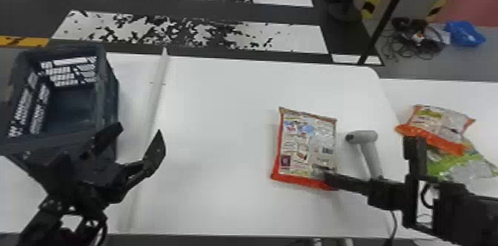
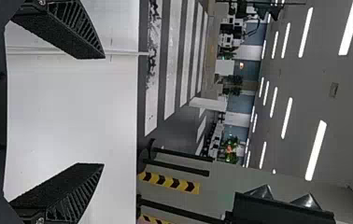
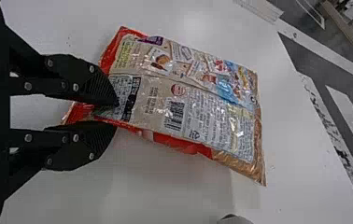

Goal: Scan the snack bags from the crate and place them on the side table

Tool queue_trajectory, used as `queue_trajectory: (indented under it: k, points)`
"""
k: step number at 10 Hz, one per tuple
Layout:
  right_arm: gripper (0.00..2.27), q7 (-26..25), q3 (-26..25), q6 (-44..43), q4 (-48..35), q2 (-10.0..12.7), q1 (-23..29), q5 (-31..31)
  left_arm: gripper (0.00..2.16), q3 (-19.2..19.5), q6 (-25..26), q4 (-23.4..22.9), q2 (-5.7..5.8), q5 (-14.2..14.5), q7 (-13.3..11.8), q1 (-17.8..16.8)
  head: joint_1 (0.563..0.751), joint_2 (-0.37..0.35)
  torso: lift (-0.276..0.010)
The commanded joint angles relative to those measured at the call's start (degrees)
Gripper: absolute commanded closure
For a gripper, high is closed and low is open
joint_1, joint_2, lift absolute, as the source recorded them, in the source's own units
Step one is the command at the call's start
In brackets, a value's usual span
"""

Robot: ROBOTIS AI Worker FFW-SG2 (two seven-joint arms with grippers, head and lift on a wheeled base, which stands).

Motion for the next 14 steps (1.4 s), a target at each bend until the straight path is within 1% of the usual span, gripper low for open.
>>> queue_trajectory:
  k: [1, 3, 4, 6, 7, 8, 9, 11, 12, 14]
  points:
    - [2.25, 1.6, -3.7, 2.1, -1.1, 0.0, 0.2, -4.6, 0.04, 0.0, 0.0, 0.2, 0.0, 0.0, 0.0, 0.0, 0.695, -0.079, -0.081]
    - [2.25, 3.6, -10.8, 5.3, -1.7, 0.0, -0.1, -13.5, 0.04, 0.1, -0.2, 0.3, 0.0, 0.0, 0.0, 0.0, 0.695, -0.084, -0.081]
    - [2.25, 3.6, -14.7, 6.5, -1.6, 0.0, -0.5, -17.0, 0.04, 0.1, -0.2, 0.2, 0.0, 0.0, 0.0, 0.0, 0.695, -0.09, -0.081]
    - [2.25, 2.8, -22.5, 6.5, -0.7, -0.2, -3.0, -20.8, 0.04, 0.0, -0.2, 0.1, 0.09, 0.1, 0.0, 0.0, 0.695, -0.136, -0.081]
    - [2.25, 0.8, -25.5, 6.3, 0.2, -1.2, -3.6, -23.0, 0.04, 0.1, -0.2, 0.1, 0.09, 0.1, 0.0, 0.0, 0.695, -0.176, -0.081]
    - [2.25, -0.4, -28.8, 5.4, 2.4, -1.5, -4.6, -24.8, 0.04, 0.1, -0.2, 0.0, 0.0, 0.2, 0.0, 0.0, 0.695, -0.2, -0.081]
    - [2.25, -2.6, -30.6, 1.0, 6.0, -2.4, -5.2, -27.2, 0.04, 0.1, -0.2, -0.1, 0.0, 0.2, 0.0, 0.0, 0.695, -0.242, -0.081]
    - [2.25, -6.2, -31.9, -8.1, 14.0, -4.6, -6.3, -27.9, 0.04, 0.1, 0.0, -0.3, -0.08, 0.2, 0.1, -0.1, 0.695, -0.33, -0.081]
    - [2.25, -7.3, -31.9, -10.4, 18.2, -6.1, -7.1, -27.9, 0.04, 0.0, 0.0, -0.5, -0.08, 0.2, 0.2, -0.1, 0.695, -0.35, -0.081]
    - [2.25, -10.9, -31.6, -16.0, 25.5, -7.9, -9.1, -27.8, 0.04, -0.7, 0.0, -0.6, -0.17, 0.2, 0.9, -0.4, 0.695, -0.35, -0.081]
